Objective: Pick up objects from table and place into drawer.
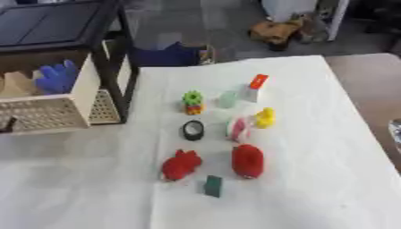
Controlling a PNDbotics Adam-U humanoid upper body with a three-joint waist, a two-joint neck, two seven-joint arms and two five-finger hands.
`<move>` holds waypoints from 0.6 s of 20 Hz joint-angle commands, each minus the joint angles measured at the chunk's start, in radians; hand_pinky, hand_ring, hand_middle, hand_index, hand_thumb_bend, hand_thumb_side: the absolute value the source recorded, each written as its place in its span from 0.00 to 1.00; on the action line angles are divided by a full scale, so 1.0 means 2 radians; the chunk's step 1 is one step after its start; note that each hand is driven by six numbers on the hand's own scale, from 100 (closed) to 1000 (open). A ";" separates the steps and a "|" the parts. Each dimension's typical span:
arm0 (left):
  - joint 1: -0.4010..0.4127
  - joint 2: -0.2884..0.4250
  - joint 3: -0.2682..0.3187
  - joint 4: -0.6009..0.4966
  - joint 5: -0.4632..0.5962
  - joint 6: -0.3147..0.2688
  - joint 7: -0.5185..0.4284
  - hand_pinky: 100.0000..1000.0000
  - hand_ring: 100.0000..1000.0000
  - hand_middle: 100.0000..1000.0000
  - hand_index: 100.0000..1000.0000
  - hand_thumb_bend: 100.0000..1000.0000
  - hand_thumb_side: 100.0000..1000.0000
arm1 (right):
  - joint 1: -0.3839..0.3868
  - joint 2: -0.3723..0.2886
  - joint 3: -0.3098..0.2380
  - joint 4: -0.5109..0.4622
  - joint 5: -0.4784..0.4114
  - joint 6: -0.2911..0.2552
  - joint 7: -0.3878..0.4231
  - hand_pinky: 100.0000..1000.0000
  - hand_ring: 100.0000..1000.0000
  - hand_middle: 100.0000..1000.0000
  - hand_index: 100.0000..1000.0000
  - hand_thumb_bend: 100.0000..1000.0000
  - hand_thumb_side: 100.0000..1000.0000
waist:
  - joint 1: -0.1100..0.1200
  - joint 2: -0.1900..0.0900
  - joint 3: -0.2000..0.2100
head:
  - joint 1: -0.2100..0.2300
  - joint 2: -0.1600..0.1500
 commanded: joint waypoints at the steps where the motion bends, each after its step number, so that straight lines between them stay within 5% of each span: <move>1: -0.012 0.024 0.002 -0.006 0.005 0.006 -0.026 0.50 0.54 0.53 0.75 0.00 1.00 | -0.002 -0.008 -0.010 -0.008 0.005 0.000 -0.003 0.72 0.71 0.69 0.84 0.00 1.00 | -0.003 -0.009 0.000 | 0.010 0.005; 5: -0.023 0.032 0.006 -0.006 -0.009 0.003 -0.057 0.43 0.50 0.49 0.73 0.00 1.00 | 0.002 -0.007 -0.012 -0.008 0.005 0.000 -0.006 0.72 0.71 0.69 0.84 0.00 1.00 | -0.004 -0.011 0.002 | 0.025 0.006; 12: -0.020 0.036 -0.005 -0.006 -0.015 -0.005 -0.108 0.44 0.53 0.53 0.77 0.00 1.00 | 0.004 -0.006 -0.015 -0.008 0.004 0.000 -0.007 0.72 0.71 0.69 0.84 0.00 1.00 | -0.006 -0.014 0.005 | 0.050 0.002</move>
